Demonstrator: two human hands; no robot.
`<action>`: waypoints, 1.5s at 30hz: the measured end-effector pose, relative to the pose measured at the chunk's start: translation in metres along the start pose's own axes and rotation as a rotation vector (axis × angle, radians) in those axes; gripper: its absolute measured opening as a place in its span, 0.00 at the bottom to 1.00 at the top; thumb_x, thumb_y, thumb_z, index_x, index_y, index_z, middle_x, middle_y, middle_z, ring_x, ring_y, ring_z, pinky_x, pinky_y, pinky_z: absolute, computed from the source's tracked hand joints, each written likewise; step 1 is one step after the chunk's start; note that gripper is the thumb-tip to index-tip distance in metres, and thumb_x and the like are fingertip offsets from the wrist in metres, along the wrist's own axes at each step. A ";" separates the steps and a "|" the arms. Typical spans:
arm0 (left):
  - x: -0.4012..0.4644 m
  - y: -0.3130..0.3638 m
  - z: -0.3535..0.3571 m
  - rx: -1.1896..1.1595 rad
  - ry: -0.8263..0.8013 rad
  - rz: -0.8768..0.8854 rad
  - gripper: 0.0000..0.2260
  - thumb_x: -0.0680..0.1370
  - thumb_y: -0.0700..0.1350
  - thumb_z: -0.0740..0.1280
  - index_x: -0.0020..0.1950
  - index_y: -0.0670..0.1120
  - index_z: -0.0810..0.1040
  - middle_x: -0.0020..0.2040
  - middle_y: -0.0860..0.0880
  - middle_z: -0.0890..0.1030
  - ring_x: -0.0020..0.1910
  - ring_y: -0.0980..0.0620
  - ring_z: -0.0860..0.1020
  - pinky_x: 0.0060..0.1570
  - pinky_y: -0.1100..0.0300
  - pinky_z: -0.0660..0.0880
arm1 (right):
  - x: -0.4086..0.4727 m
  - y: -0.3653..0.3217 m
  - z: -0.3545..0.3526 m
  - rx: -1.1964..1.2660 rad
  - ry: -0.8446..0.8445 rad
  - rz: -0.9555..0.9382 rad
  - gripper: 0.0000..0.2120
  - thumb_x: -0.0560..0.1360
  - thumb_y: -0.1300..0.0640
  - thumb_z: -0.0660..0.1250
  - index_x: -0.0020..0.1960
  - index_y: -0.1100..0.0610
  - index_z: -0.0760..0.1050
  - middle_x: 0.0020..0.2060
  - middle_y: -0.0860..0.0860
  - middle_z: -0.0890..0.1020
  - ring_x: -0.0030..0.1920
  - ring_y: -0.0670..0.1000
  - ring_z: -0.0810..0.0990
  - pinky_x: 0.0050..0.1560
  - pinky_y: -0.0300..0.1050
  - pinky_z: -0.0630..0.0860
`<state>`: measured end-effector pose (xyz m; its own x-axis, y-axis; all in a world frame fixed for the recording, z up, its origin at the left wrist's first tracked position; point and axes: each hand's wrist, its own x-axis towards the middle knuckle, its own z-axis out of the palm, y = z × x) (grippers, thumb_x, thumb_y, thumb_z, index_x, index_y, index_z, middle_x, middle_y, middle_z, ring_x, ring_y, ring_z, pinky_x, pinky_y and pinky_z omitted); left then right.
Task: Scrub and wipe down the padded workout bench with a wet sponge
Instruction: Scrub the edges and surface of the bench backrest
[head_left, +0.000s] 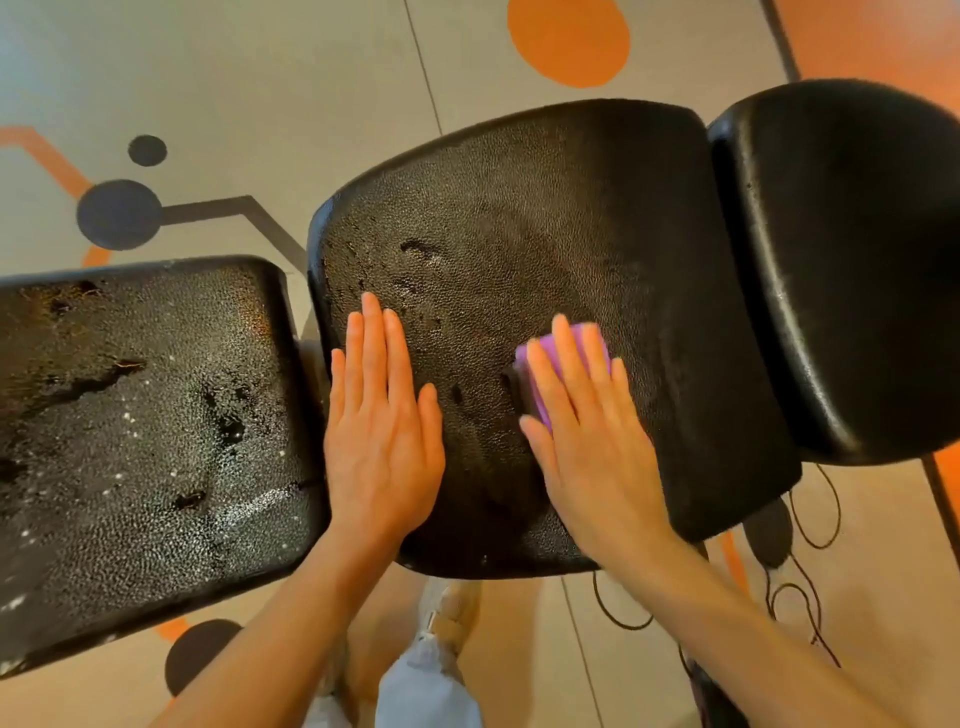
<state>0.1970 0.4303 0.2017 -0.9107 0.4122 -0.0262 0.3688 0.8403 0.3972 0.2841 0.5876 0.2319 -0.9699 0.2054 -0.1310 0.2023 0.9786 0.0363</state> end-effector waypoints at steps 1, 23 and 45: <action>0.000 0.000 0.000 -0.003 -0.002 -0.004 0.28 0.83 0.48 0.51 0.80 0.39 0.49 0.81 0.42 0.45 0.81 0.46 0.44 0.79 0.52 0.43 | -0.042 -0.001 -0.003 -0.009 -0.047 -0.038 0.28 0.82 0.47 0.48 0.78 0.55 0.47 0.78 0.56 0.49 0.78 0.59 0.48 0.74 0.59 0.56; 0.002 -0.008 -0.013 -0.039 -0.058 0.068 0.28 0.83 0.50 0.49 0.80 0.39 0.48 0.81 0.41 0.47 0.80 0.45 0.45 0.78 0.51 0.43 | 0.050 -0.039 -0.002 0.112 0.019 0.105 0.27 0.83 0.48 0.47 0.78 0.55 0.47 0.78 0.55 0.48 0.78 0.56 0.43 0.76 0.58 0.49; 0.010 -0.103 -0.073 0.256 -0.061 0.091 0.27 0.84 0.50 0.46 0.80 0.38 0.50 0.81 0.40 0.48 0.80 0.44 0.47 0.79 0.48 0.48 | 0.106 -0.057 -0.010 0.111 0.141 0.377 0.28 0.82 0.48 0.46 0.78 0.58 0.48 0.78 0.58 0.49 0.77 0.60 0.47 0.75 0.63 0.51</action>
<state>0.1363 0.3226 0.2274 -0.8619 0.5036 -0.0591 0.4902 0.8575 0.1562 0.1682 0.5533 0.2259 -0.8326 0.5538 0.0084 0.5527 0.8318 -0.0518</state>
